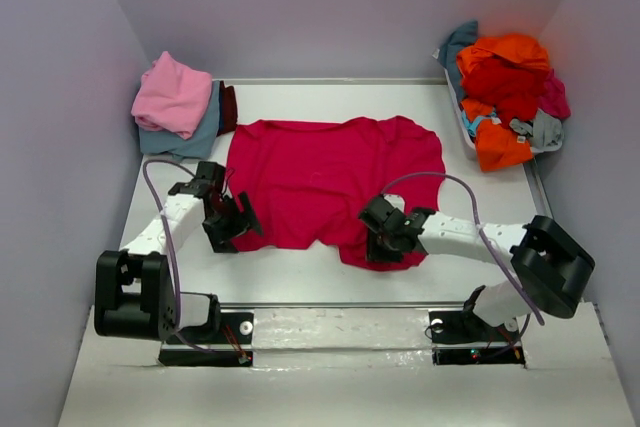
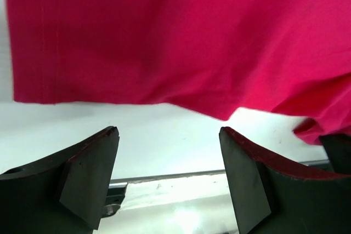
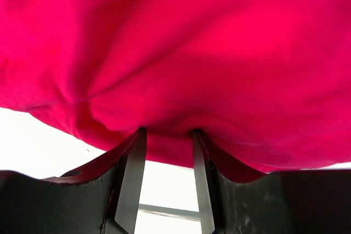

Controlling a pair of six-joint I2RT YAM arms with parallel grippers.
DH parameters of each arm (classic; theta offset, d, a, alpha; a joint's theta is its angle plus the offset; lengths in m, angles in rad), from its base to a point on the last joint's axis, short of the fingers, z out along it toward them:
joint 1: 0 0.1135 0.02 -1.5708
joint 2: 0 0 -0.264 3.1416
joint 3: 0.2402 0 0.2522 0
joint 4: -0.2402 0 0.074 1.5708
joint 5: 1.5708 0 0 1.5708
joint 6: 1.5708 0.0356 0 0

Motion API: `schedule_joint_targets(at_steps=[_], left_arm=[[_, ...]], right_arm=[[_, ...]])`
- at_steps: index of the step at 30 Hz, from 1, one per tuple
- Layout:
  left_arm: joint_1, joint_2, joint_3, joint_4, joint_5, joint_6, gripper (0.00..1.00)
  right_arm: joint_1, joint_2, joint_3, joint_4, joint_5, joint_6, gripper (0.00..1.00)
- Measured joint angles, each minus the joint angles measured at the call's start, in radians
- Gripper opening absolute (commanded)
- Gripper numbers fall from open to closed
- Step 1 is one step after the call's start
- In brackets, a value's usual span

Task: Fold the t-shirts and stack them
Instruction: Flatten out the tshirt

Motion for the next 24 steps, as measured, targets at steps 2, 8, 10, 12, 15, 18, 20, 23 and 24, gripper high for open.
schedule_joint_targets(at_steps=[2, 8, 10, 12, 15, 18, 20, 23, 24], left_arm=[[0.0, 0.007, 0.05, -0.003, -0.018, 0.006, 0.85], [0.0, 0.031, 0.202, 0.038, -0.061, 0.014, 0.85], [0.0, 0.049, 0.221, 0.05, -0.064, 0.014, 0.85], [0.0, 0.078, 0.233, 0.066, -0.064, 0.013, 0.84], [-0.001, 0.14, 0.237, 0.097, -0.061, 0.012, 0.84], [-0.007, 0.212, 0.237, 0.128, -0.061, 0.012, 0.84], [-0.013, 0.254, 0.236, 0.151, -0.06, 0.011, 0.84], [-0.027, 0.302, 0.235, 0.186, -0.056, 0.011, 0.84], [-0.031, 0.311, 0.235, 0.194, -0.054, 0.011, 0.84]], right_arm=[[0.0, 0.018, 0.014, 0.003, -0.002, -0.003, 0.44], [0.0, 0.027, 0.019, 0.011, -0.019, -0.002, 0.44], [0.0, 0.014, 0.005, 0.023, -0.022, 0.006, 0.44], [0.0, -0.002, -0.009, 0.031, -0.022, 0.014, 0.44], [0.0, -0.039, -0.035, 0.027, -0.022, 0.034, 0.44], [0.0, -0.079, -0.064, -0.002, -0.024, 0.055, 0.44], [0.0, -0.11, -0.08, -0.026, -0.024, 0.069, 0.44], [0.0, -0.158, -0.104, -0.06, -0.026, 0.092, 0.44], [0.0, -0.171, -0.112, -0.071, -0.026, 0.102, 0.44]])
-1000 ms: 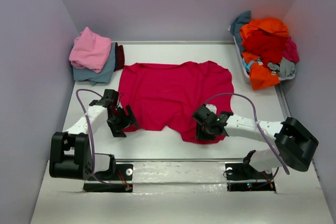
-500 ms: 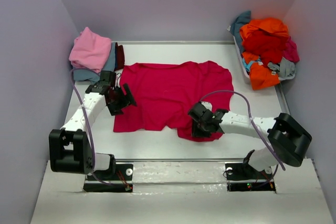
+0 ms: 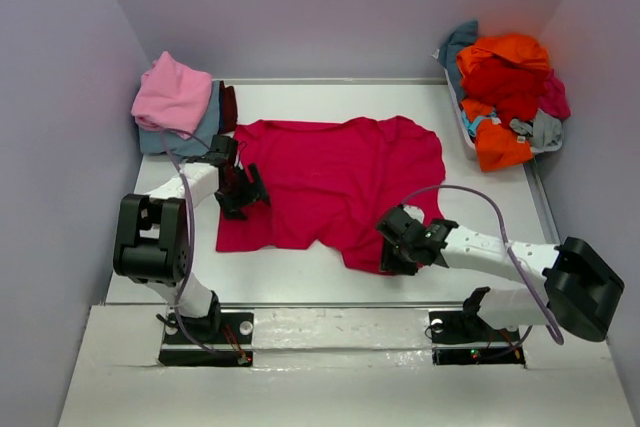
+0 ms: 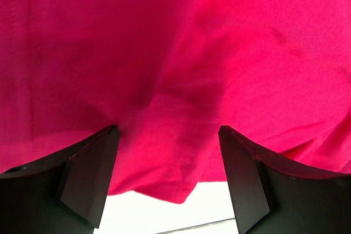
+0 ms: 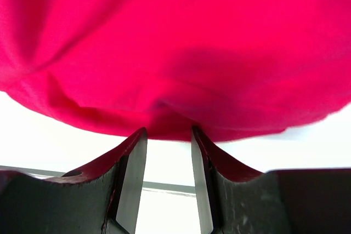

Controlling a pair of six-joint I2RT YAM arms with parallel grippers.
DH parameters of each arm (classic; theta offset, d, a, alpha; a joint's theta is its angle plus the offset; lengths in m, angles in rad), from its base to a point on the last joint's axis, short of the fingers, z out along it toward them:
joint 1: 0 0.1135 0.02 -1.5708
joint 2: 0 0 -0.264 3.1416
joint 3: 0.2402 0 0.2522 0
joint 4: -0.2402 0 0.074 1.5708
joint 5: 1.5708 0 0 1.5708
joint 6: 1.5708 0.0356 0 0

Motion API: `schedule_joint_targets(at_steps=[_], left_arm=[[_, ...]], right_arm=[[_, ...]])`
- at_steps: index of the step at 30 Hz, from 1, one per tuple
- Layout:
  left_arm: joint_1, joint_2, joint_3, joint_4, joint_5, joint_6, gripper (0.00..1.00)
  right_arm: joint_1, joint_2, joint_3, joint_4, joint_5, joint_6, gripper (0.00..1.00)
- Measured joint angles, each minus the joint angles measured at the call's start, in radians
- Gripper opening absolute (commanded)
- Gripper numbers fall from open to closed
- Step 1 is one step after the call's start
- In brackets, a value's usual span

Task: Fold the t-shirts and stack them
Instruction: Flatten out the tshirt

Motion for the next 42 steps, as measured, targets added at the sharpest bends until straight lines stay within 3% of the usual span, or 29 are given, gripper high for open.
schedule_joint_targets(at_steps=[13, 23, 29, 37, 42], left_arm=[[-0.013, 0.024, -0.031, 0.067, 0.029, -0.01, 0.85], [-0.006, 0.016, -0.05, 0.092, 0.055, -0.02, 0.85], [-0.006, 0.001, -0.069, 0.114, 0.061, -0.021, 0.85], [0.007, -0.027, -0.104, 0.149, 0.081, -0.019, 0.85], [0.014, -0.041, -0.122, 0.165, 0.092, -0.016, 0.86]], right_arm=[[0.0, -0.18, -0.111, -0.147, -0.012, 0.1, 0.44], [0.0, -0.325, -0.071, -0.249, 0.013, 0.131, 0.44], [0.0, -0.142, 0.089, -0.176, 0.071, 0.08, 0.44], [0.0, 0.116, 0.108, 0.018, 0.096, 0.029, 0.44], [0.0, 0.195, 0.132, 0.093, 0.095, 0.014, 0.44]])
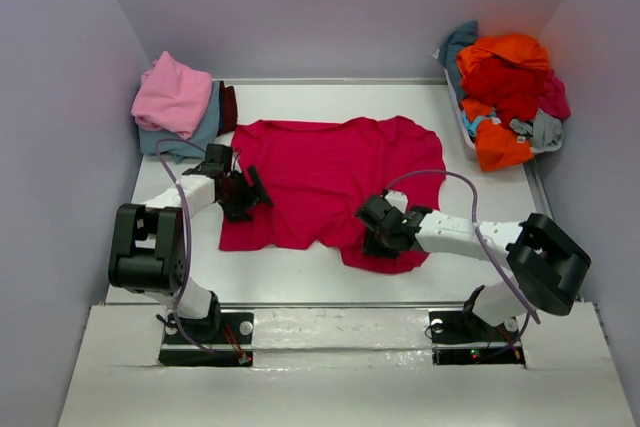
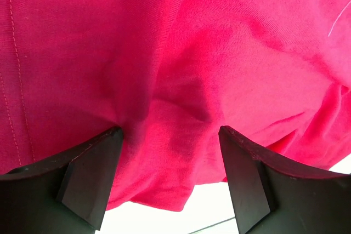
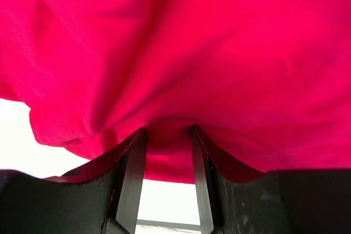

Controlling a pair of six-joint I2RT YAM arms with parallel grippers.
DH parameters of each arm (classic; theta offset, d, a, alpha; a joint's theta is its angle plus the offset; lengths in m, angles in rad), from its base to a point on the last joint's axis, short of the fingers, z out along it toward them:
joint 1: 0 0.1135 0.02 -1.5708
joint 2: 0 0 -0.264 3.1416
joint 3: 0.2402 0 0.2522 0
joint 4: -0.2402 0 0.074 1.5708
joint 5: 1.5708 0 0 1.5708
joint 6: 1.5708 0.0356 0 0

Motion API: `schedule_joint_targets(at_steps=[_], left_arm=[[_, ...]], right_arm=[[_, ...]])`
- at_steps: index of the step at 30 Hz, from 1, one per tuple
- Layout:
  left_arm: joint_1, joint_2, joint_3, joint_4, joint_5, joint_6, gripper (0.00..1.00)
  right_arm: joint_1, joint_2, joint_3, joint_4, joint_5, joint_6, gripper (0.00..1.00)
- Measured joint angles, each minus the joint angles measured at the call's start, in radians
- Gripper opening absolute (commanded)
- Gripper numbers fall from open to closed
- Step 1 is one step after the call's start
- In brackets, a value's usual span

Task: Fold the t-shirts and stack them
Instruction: Flatten out the tshirt

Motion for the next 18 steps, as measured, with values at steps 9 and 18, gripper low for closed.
schedule_joint_targets(at_steps=[9, 18], left_arm=[[0.029, -0.002, -0.008, 0.004, 0.043, -0.006, 0.86], [0.054, -0.001, 0.001, -0.037, 0.025, -0.023, 0.85]], right_arm=[[0.0, 0.024, 0.015, 0.021, -0.003, 0.019, 0.44], [0.0, -0.171, -0.133, -0.026, -0.021, 0.145, 0.45]])
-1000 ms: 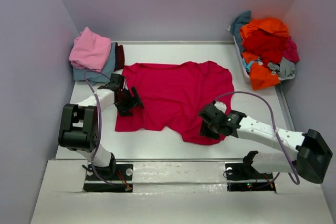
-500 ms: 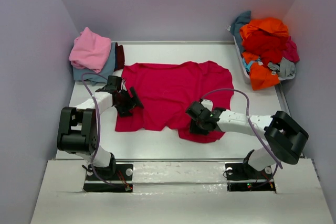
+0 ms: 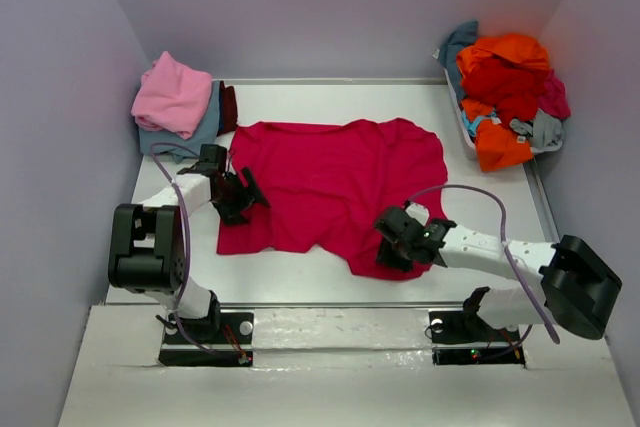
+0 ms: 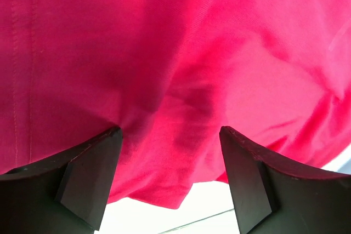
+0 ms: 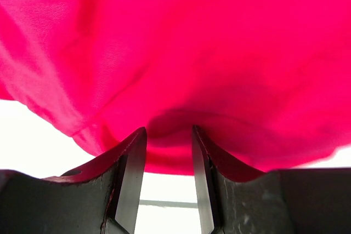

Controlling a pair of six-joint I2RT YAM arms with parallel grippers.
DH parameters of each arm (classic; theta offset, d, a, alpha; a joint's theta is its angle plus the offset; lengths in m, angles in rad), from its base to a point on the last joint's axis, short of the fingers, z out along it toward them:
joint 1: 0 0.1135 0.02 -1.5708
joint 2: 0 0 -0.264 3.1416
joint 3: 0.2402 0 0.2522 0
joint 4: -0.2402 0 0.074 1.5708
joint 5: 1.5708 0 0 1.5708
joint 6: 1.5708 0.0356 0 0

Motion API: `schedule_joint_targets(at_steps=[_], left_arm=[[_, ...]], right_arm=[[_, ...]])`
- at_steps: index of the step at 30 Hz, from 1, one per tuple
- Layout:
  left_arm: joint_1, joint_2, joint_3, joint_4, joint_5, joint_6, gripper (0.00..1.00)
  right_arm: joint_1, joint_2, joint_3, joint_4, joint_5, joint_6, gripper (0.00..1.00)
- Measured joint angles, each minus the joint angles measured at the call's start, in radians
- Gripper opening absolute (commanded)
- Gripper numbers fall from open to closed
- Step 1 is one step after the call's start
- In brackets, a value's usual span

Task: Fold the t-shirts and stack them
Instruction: Flatten out the tshirt

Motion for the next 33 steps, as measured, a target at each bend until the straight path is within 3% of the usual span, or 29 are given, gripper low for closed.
schedule_joint_targets(at_steps=[6, 21, 33], left_arm=[[0.0, 0.027, 0.047, -0.087, -0.085, -0.006, 0.81], [-0.045, 0.18, 0.234, -0.405, -0.444, -0.059, 0.86], [-0.046, 0.187, 0.243, -0.427, -0.467, -0.066, 0.86]], right_arm=[[0.0, -0.041, -0.009, -0.088, 0.003, 0.033, 0.45], [0.0, -0.087, 0.005, -0.266, 0.022, 0.078, 0.45], [0.0, -0.109, 0.027, -0.336, 0.043, 0.082, 0.45]])
